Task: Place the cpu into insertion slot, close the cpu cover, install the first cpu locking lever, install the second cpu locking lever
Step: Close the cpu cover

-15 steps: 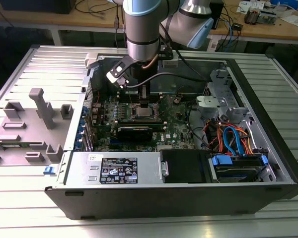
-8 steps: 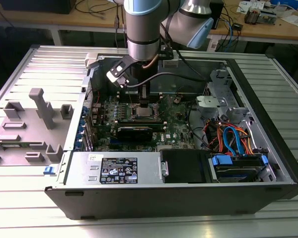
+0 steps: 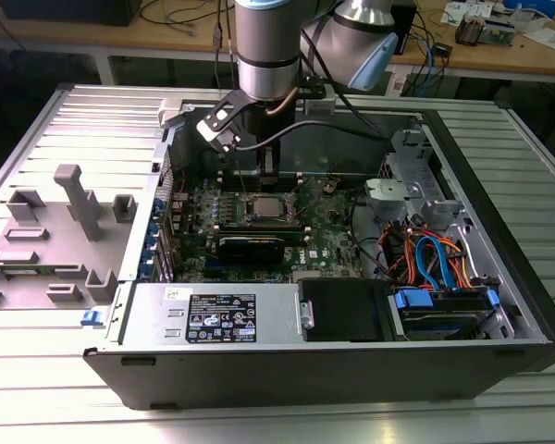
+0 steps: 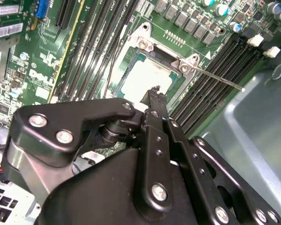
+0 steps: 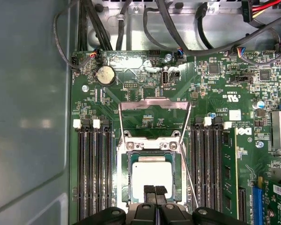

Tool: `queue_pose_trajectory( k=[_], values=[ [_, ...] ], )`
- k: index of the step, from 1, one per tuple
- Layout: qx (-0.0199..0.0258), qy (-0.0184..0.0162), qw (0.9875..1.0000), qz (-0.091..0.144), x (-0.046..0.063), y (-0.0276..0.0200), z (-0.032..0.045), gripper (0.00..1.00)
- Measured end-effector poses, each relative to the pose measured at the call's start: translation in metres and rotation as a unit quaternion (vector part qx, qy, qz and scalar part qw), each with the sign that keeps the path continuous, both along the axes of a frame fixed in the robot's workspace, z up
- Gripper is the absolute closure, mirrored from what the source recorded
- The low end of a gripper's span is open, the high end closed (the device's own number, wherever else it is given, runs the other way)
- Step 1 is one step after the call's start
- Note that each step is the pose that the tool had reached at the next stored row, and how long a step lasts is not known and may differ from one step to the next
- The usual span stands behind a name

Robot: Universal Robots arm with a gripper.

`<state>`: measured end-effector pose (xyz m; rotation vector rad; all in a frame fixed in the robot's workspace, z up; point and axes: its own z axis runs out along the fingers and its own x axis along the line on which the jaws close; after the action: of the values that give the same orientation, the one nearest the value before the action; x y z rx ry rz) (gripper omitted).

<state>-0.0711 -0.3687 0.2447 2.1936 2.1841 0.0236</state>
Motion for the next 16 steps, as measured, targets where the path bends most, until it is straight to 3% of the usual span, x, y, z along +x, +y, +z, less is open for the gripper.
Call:
queue_pose_trajectory(
  k=[16],
  values=[
    [0.0000, 0.0000, 1.0000, 0.000, 0.0041, 0.0000, 0.0000, 0.89]
  ],
)
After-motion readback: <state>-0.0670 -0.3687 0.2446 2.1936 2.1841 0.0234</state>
